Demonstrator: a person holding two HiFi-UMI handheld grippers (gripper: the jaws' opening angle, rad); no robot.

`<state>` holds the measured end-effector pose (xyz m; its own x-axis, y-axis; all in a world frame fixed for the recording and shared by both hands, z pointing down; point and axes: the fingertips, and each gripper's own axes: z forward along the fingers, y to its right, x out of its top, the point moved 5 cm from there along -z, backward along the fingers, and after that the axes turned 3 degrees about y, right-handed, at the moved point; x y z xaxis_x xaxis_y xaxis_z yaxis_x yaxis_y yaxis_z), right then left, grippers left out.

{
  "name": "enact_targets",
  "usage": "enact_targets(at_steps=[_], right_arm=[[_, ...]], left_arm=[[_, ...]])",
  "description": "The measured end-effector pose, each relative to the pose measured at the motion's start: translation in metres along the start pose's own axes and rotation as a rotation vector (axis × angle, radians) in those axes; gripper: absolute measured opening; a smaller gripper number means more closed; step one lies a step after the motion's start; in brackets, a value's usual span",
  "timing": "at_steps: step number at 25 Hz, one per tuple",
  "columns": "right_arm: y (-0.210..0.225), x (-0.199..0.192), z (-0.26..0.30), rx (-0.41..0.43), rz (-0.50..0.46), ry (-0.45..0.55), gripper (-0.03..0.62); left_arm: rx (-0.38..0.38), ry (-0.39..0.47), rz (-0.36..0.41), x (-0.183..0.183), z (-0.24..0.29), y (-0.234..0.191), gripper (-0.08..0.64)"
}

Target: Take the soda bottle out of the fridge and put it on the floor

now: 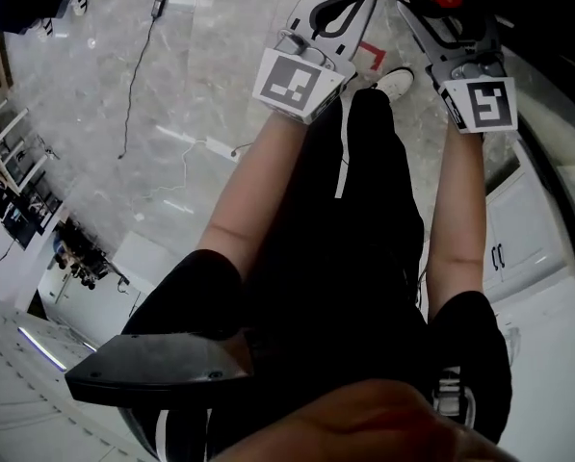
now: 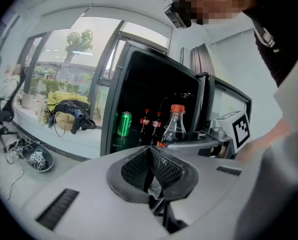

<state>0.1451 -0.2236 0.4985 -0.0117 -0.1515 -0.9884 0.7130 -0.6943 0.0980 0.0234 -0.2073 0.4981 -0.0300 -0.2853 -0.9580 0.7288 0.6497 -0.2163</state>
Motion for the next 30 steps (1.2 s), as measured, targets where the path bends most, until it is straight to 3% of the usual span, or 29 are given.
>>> enact_targets(at_steps=[7,16,23,30], right_arm=[[-0.037,-0.113,0.023,0.006,0.058,-0.12,0.313],[-0.06,-0.284,0.051,-0.091,0.126,-0.263,0.313],[-0.068,-0.403,0.054,-0.103,0.16,-0.405,0.313],[-0.065,-0.494,0.061,-0.109,0.176,-0.517,0.312]], left_arm=[[0.022,-0.104,-0.038,-0.1,-0.036,-0.035,0.002],[-0.02,-0.256,-0.119,-0.253,-0.052,-0.077,0.001],[-0.054,-0.339,-0.141,-0.33,-0.046,-0.09,0.0],[-0.065,-0.385,-0.156,-0.384,-0.03,-0.11,0.001]])
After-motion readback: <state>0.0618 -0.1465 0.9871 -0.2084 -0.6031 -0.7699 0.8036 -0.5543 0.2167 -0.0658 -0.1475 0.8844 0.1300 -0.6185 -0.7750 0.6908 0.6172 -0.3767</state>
